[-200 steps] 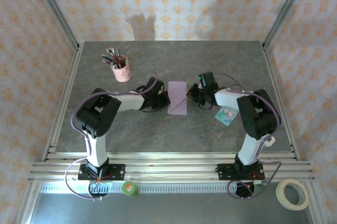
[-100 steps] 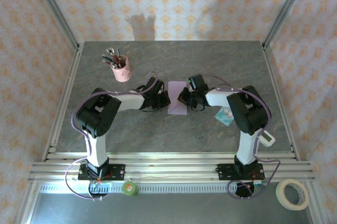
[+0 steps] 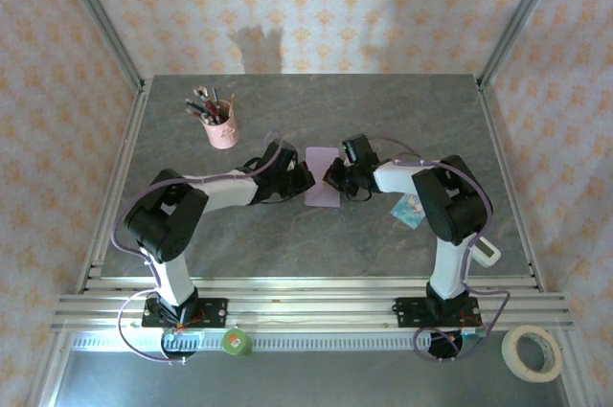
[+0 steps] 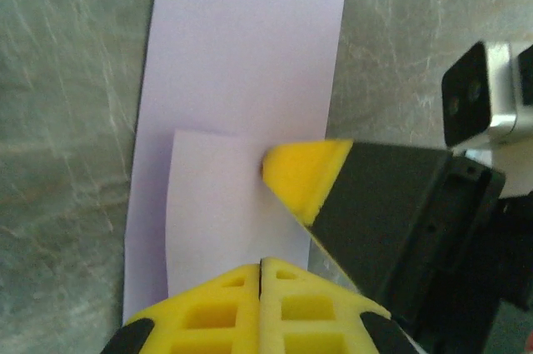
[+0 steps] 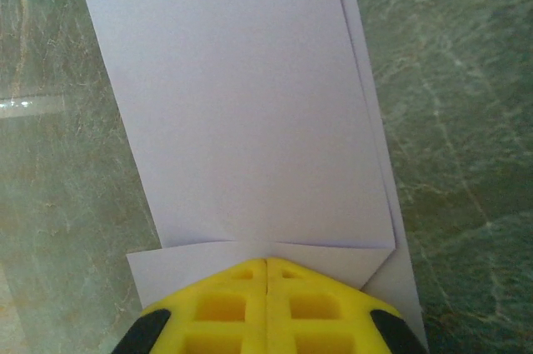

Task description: Fold a paper plane with a square sheet of paper (pick it up from the middle)

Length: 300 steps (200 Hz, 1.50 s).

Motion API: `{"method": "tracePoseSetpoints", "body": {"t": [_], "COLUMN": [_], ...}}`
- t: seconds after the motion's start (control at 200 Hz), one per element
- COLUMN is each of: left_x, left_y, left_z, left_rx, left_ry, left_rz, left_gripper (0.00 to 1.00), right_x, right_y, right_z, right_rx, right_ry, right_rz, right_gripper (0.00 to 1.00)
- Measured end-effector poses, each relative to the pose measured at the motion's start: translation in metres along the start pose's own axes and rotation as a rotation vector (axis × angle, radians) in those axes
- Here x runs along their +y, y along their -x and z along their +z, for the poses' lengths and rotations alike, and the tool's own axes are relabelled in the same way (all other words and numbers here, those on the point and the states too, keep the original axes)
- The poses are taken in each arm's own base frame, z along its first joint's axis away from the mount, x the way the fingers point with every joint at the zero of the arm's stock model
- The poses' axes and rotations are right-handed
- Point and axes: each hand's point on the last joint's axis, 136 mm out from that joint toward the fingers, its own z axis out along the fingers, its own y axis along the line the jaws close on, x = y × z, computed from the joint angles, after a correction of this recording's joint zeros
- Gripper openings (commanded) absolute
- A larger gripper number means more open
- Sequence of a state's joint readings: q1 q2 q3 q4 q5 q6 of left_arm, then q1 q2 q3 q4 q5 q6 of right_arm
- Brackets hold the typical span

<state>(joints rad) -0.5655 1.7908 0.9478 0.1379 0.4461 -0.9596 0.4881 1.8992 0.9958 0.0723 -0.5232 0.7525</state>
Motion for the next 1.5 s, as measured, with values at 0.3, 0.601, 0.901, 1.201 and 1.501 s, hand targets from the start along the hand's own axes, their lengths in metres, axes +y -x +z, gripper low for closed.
{"method": "tracePoseSetpoints", "body": {"t": [0.3,0.601,0.901,1.201,1.501], "left_x": [-0.009,0.002,0.004,0.016,0.020], "left_y": [-0.020,-0.021,-0.016,-0.016,-0.012], "left_z": [0.007,0.017,0.017,0.025,0.025], "left_rx": [0.037,0.040,0.007,0.002,-0.028], "left_ry": [-0.034,-0.011,0.001,0.034,0.053], "left_rz": [-0.047,-0.085,-0.087,-0.093,-0.092], "left_gripper": [0.06,0.06,0.06,0.05,0.05], "right_x": [0.000,0.001,0.001,0.001,0.001], "right_y": [0.000,0.001,0.001,0.001,0.001], "right_z": [0.000,0.001,0.001,0.001,0.001], "right_rx": [-0.004,-0.007,-0.007,-0.007,-0.008], "right_ry": [0.006,0.010,0.010,0.010,0.009], "right_rz": [0.013,0.015,0.014,0.014,0.014], "right_gripper": [0.00,0.00,0.00,0.00,0.00]}}
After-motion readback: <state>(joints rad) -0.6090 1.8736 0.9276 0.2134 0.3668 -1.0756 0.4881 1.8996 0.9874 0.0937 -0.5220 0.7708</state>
